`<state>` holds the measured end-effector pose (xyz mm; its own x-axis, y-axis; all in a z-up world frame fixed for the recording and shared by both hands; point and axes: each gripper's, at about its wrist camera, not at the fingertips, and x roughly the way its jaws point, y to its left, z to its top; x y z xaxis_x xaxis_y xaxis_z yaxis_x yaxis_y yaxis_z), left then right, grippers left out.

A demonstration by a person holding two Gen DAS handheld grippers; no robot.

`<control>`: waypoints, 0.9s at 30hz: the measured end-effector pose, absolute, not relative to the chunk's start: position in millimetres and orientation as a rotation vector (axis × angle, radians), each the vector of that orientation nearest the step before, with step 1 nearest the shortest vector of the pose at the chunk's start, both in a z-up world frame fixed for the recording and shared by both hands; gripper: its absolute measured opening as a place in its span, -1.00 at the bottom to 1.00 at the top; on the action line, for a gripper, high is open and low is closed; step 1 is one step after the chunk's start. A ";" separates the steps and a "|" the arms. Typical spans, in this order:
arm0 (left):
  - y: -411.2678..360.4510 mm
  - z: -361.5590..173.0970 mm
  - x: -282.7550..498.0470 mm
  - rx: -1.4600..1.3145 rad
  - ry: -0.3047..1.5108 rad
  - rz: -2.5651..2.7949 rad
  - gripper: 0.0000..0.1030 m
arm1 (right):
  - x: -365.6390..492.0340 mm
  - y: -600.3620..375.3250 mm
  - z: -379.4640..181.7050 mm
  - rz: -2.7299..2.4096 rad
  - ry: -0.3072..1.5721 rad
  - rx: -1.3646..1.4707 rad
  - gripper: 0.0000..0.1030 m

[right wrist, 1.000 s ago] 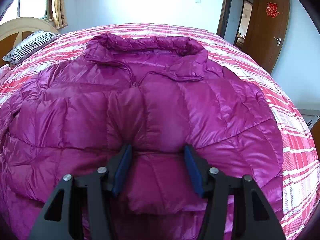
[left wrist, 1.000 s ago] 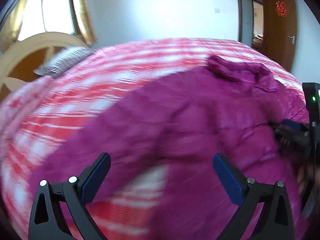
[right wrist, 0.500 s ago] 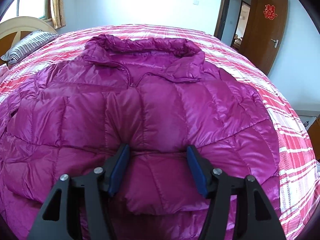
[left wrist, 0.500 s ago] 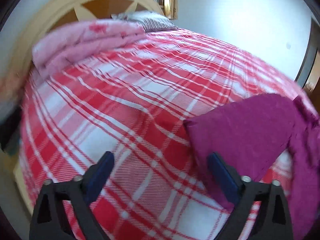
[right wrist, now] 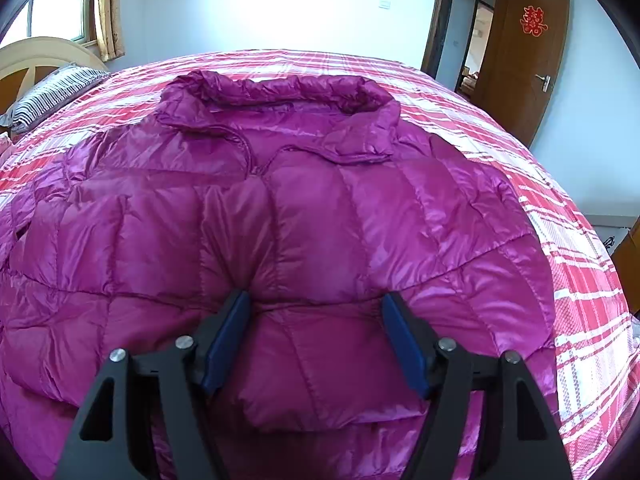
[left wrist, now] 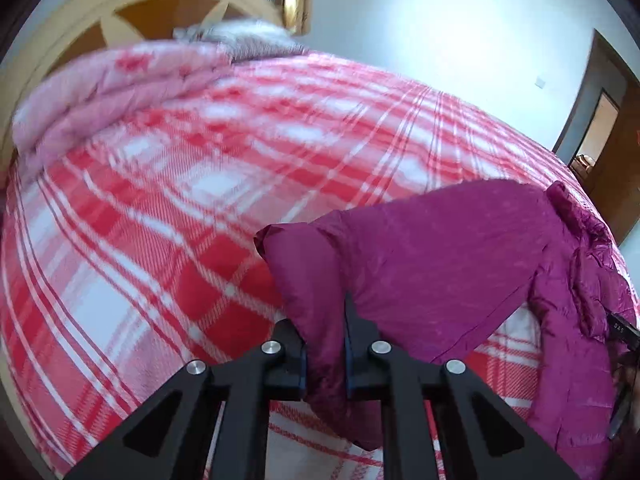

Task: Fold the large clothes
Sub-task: 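Grasp the other sleeve cuff with the left tool and lift it, then fold the held sleeve over the jacket body and open the left tool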

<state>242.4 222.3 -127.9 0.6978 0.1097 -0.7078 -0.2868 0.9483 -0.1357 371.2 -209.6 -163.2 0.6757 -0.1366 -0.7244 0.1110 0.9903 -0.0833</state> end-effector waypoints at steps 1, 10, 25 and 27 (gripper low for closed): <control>219.9 -119.7 241.8 -0.223 0.746 0.227 -0.77 | 371.0 -210.0 -163.2 -0.138 0.817 -0.033 0.41; 187.8 -8.5 272.1 -0.124 0.573 0.172 -0.79 | 366.0 -223.8 -154.6 -0.077 0.821 0.065 0.43; -84.7 27.0 278.6 0.193 0.434 -0.268 -0.78 | 268.6 -295.2 -102.9 -0.042 0.658 0.187 0.67; -116.9 3.5 286.1 0.240 0.477 -0.300 -0.78 | 261.3 -302.7 -105.4 -0.057 0.658 0.176 0.67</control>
